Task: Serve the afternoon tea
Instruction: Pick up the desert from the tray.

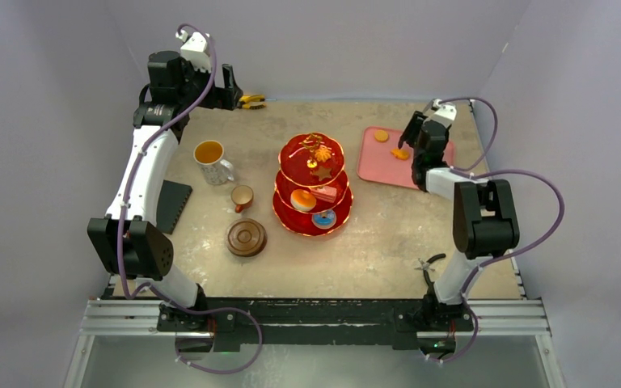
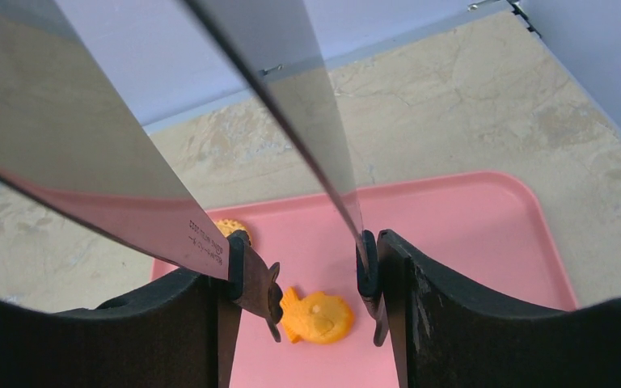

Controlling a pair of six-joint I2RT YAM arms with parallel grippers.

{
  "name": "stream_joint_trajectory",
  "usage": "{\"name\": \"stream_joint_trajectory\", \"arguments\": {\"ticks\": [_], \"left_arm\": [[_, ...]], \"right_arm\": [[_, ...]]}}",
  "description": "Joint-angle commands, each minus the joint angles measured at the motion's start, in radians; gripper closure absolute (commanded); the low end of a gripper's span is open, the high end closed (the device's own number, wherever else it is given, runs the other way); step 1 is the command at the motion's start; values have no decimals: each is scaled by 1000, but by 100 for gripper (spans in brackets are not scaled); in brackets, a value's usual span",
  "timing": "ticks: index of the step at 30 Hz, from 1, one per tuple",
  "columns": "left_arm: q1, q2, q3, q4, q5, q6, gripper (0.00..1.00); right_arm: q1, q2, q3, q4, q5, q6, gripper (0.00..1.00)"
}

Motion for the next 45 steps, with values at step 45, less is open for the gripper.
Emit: {"name": "stream_joint_trajectory", "arguments": {"ticks": [45], "left_arm": [[9, -52, 62, 8, -30, 19, 2]], "right_arm": [[-43, 148, 183, -148, -167, -54, 36]]}}
